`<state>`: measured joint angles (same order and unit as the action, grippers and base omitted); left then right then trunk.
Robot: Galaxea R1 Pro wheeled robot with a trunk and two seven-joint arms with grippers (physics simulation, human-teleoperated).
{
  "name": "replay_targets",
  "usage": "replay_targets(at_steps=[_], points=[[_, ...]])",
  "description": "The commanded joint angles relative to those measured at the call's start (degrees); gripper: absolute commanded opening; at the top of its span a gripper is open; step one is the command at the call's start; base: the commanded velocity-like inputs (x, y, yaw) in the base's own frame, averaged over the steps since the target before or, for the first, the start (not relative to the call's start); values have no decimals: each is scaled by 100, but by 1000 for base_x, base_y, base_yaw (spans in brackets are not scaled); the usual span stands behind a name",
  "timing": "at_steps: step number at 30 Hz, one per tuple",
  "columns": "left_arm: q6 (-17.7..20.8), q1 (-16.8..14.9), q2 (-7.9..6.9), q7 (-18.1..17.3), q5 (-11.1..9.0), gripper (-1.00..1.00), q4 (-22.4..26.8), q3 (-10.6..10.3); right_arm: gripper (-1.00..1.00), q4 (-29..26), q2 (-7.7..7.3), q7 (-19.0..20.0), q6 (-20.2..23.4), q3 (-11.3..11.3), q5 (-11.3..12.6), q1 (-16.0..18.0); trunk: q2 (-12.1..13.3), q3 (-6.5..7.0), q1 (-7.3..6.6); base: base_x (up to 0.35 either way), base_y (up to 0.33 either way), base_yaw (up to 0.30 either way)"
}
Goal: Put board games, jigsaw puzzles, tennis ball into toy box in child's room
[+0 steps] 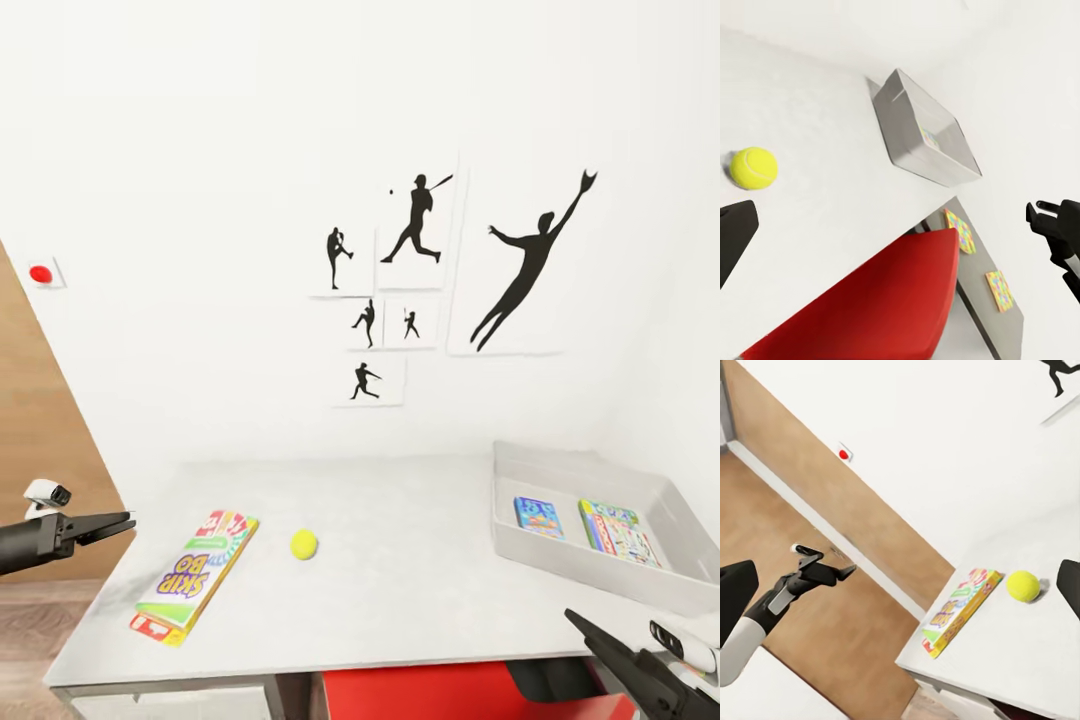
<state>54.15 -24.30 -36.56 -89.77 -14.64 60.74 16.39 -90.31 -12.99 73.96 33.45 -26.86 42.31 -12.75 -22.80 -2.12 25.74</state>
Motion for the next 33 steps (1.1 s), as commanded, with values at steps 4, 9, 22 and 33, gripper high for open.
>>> replay_targets(at_steps=[4,9,22,33], points=[[61,-7,-1,-23,5,100,0,-4,100,-4,-2,-9,-17,4,32,0,-12,17,4,-3,0,209],[61,-7,-1,-23,5,100,0,-4,100,-1,-2,-19,-52,12,32,1,-12,52,4,-11,57,205],[61,-8,-1,-23,5,100,0,-12,100,5,-2,-37,-58,9,24,1,-12,75,4,-85,224,62],[61,-8,-3,-23,5,100,0,-13,100,5,-2,-47,-58,14,17,1,-12,76,4,-95,264,2]])
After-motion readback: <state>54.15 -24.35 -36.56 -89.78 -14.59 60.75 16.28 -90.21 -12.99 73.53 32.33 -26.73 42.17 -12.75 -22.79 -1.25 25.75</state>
